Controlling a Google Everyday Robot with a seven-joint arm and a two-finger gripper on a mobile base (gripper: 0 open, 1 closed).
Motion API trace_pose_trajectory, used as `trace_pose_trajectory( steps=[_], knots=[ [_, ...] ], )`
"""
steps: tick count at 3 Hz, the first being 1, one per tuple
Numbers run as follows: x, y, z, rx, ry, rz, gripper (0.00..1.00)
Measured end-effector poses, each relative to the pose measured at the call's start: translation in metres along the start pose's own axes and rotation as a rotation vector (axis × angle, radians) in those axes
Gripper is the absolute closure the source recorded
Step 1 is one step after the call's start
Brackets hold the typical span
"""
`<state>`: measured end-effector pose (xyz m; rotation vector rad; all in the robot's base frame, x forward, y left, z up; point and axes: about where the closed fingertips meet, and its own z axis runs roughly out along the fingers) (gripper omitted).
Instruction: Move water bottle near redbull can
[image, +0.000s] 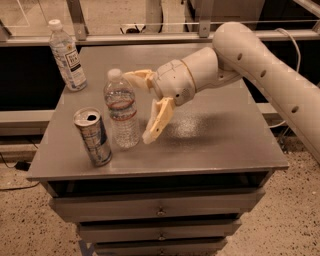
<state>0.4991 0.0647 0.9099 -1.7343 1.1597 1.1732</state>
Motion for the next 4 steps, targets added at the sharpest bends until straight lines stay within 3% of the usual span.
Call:
trace_pose_trajectory(
  steps=[1,2,3,4],
  knots=[
    [0.0,-0.011,-0.036,0.073,0.026,-0.003,0.0],
    [-0.006,-0.023,-0.1,0.201,0.066,-0.006,0.0],
    [-0.015,-0.031,-0.167,0.384,0.079,-0.023,0.0],
    [-0.017,-0.034,-0.171,0.4,0.077,-0.028,0.0]
  ],
)
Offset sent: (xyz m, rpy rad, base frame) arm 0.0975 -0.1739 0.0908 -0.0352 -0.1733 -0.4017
